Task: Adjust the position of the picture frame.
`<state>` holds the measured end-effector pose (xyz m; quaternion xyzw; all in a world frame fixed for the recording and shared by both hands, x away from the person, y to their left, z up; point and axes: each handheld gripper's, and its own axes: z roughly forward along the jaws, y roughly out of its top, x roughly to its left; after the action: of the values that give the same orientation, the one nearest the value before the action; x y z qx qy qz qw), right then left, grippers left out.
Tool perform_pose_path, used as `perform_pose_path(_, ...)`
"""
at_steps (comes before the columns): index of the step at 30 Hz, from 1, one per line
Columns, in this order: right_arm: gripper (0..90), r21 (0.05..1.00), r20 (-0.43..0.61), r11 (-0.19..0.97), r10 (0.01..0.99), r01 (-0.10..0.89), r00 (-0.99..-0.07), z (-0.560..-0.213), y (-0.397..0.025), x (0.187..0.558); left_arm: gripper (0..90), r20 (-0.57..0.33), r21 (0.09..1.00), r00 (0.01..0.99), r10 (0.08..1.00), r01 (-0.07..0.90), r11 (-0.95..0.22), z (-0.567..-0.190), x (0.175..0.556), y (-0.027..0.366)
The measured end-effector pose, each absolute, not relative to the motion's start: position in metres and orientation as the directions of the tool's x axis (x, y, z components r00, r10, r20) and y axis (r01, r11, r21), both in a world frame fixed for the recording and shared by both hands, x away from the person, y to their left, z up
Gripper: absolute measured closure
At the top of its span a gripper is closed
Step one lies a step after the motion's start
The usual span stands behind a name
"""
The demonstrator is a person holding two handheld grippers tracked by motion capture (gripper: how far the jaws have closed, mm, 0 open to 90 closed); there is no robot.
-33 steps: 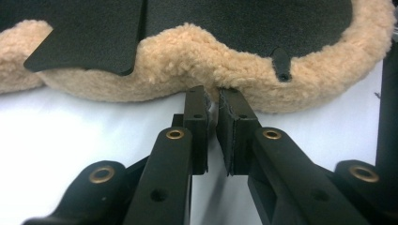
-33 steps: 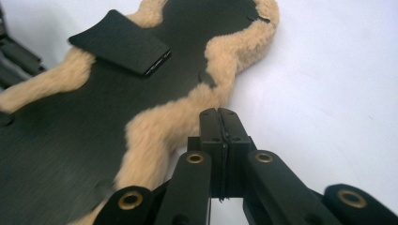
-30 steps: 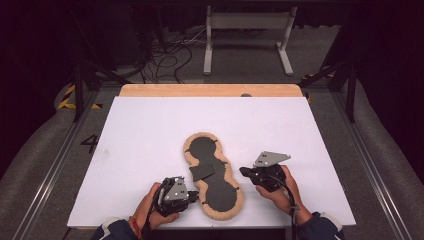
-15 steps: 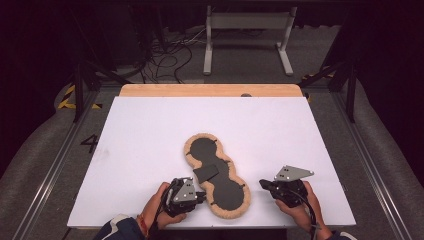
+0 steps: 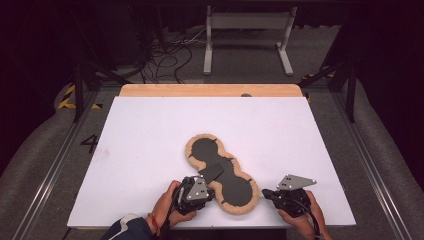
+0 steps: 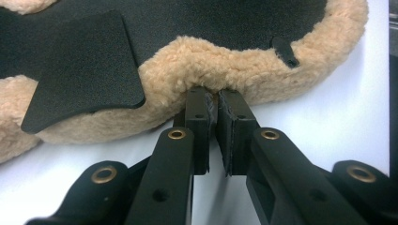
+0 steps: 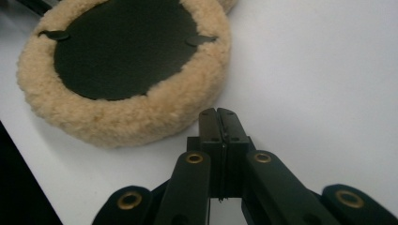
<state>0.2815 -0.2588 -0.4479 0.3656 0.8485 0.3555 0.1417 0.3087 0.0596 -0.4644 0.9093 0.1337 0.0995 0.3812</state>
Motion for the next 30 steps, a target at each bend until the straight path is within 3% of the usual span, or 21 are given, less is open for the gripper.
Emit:
perform_pose_path(6, 90.0, 0.705, 0.018, 0.494, 0.705, 0.509, -0.709, -0.447, -0.256, 0.277, 81.7, 0.066, 0.748, 0.954, 0.292, 0.146, -0.647, -0.456, 0.307, 0.075)
perform_pose_path(11, 90.0, 0.701, 0.020, 0.507, 0.689, 0.501, -0.725, -0.448, -0.254, 0.269, 81.1, 0.061, 0.793, 0.930, 0.364, 0.176, -0.583, -0.440, 0.316, 0.106)
perform_pose_path(13, 90.0, 0.694, 0.004, 0.529, 0.675, 0.488, -0.738, -0.448, -0.251, 0.267, 81.0, 0.107, 0.800, 0.910, 0.401, 0.161, -0.578, -0.432, 0.324, 0.120)
perform_pose_path(20, 90.0, 0.689, 0.024, 0.528, 0.667, 0.496, -0.745, -0.448, -0.247, 0.264, 81.3, 0.051, 0.822, 0.821, 0.568, 0.289, -0.490, -0.425, 0.378, 0.156)
perform_pose_path(30, 89.6, 0.662, 0.057, 0.549, 0.642, 0.510, -0.765, -0.450, -0.241, 0.256, 79.1, -0.010, 0.785, 0.776, 0.631, 0.397, -0.476, -0.431, 0.457, 0.140)
